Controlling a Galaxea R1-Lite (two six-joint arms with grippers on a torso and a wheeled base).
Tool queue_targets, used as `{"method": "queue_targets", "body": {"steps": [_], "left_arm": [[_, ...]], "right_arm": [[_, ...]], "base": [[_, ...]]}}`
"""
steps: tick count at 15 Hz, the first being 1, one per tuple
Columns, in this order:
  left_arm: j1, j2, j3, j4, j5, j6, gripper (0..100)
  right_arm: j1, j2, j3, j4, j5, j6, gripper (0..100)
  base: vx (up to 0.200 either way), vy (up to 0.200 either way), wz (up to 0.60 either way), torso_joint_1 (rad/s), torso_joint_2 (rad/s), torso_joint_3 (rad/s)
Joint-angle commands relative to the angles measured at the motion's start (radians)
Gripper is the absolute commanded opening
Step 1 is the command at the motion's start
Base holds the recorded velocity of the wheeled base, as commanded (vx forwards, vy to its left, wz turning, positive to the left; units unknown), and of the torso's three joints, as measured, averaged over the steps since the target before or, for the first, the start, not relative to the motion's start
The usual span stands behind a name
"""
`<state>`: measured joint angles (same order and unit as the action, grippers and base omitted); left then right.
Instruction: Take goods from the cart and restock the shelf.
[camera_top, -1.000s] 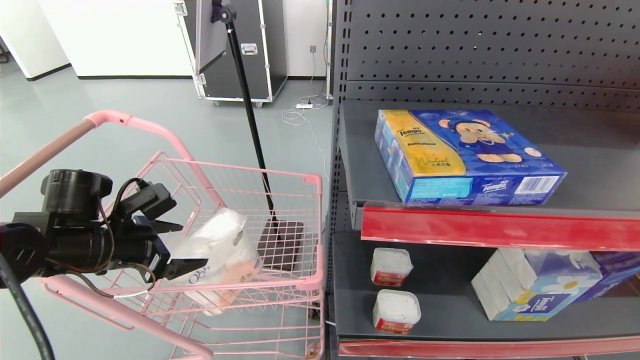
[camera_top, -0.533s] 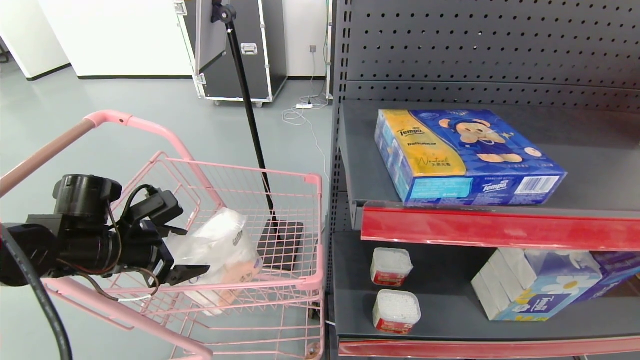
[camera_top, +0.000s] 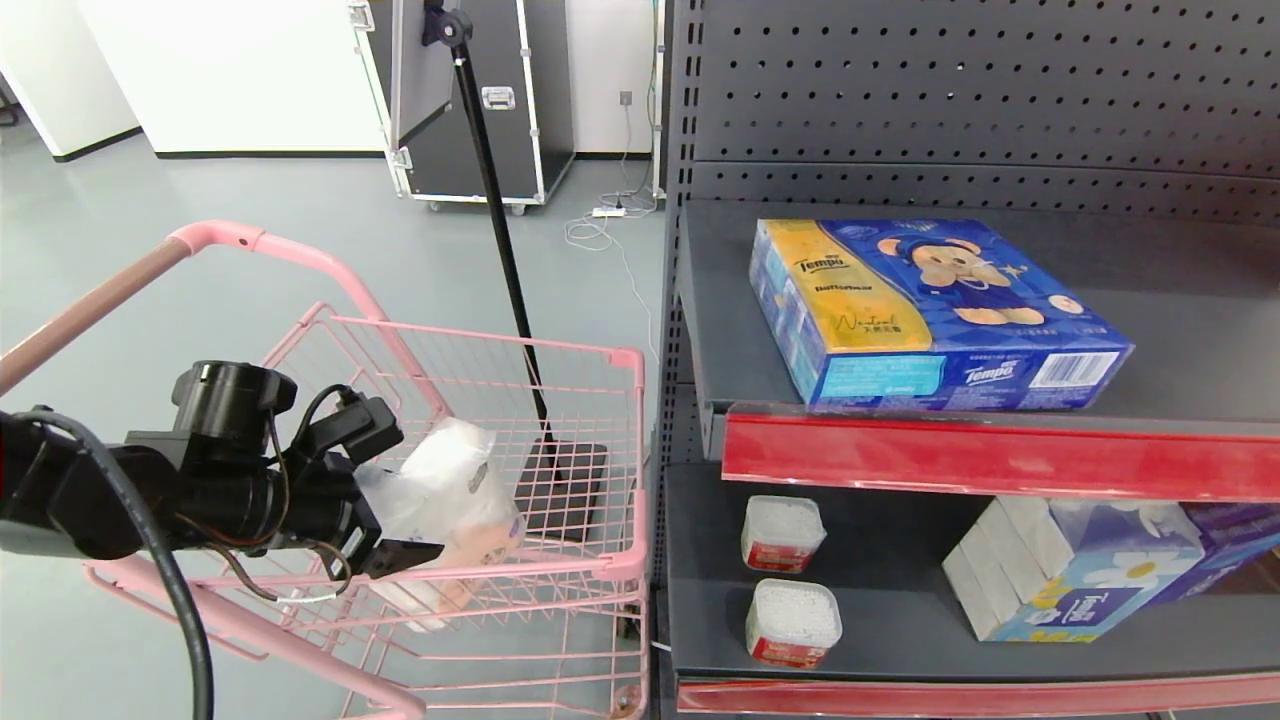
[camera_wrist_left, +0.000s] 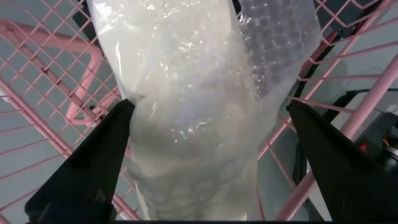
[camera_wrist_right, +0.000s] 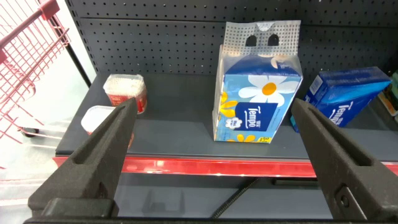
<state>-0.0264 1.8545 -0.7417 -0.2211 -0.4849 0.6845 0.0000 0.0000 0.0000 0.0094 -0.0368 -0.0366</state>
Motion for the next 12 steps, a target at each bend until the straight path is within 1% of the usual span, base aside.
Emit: {"method": "queue_targets", "body": {"steps": [1,5,12], "left_arm": [[-0.009,0.051,-0.015,0.000,0.005,0.000,100],[-0.015,0.109,-0.056,0.000,0.006,0.000,100],[-0.029,0.141,-0.054,0.000,0.006,-0.006,100]], "right_arm": [[0.000,0.000,0.000,0.000,0.000,0.000,100],[0.000,0.000,0.000,0.000,0.000,0.000,100],[0.000,0.002,0.000,0.000,0.000,0.000,100]], "base": [[0.000,0.000,0.00,0.000,0.00,0.000],[0.000,0.000,0.00,0.000,0.00,0.000],[0.000,0.000,0.00,0.000,0.00,0.000]]}}
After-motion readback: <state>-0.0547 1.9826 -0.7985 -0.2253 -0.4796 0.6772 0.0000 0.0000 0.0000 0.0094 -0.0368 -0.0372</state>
